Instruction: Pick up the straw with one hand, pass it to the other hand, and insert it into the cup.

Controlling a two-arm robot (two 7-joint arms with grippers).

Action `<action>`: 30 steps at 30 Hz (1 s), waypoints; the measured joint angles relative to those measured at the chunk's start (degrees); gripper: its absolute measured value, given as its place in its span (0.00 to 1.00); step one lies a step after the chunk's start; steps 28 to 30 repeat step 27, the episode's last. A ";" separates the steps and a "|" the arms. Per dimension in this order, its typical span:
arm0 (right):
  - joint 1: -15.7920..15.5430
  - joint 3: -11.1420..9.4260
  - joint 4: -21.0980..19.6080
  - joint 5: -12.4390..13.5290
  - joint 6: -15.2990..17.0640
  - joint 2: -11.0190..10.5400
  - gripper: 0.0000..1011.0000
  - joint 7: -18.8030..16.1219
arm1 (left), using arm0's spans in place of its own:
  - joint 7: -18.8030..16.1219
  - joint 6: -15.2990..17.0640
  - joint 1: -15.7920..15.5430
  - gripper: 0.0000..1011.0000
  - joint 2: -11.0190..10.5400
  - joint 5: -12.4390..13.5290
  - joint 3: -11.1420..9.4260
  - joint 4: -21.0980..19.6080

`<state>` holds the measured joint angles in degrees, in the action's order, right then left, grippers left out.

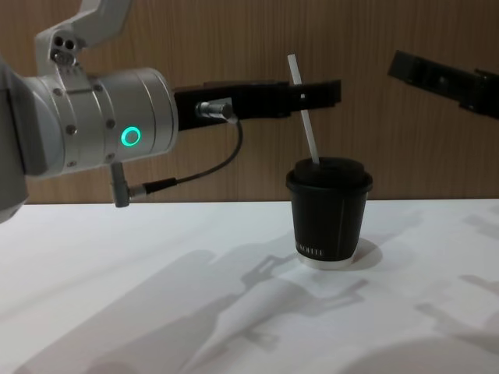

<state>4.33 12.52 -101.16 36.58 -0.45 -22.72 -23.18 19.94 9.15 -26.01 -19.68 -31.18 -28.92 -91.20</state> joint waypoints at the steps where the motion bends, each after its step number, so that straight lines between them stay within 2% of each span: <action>1: -0.07 0.00 -0.07 0.18 0.17 0.06 0.99 0.09 | 0.14 -0.18 0.26 0.99 -0.02 -0.14 0.15 -0.31; 15: -0.77 0.01 -0.77 2.09 2.21 0.68 0.99 1.32 | 0.86 -1.03 1.64 0.99 -0.16 -0.81 0.93 -1.88; 30: -0.95 0.01 -0.97 2.57 2.79 0.85 0.99 1.62 | 1.08 -1.27 2.05 0.99 -0.21 -1.01 1.18 -2.36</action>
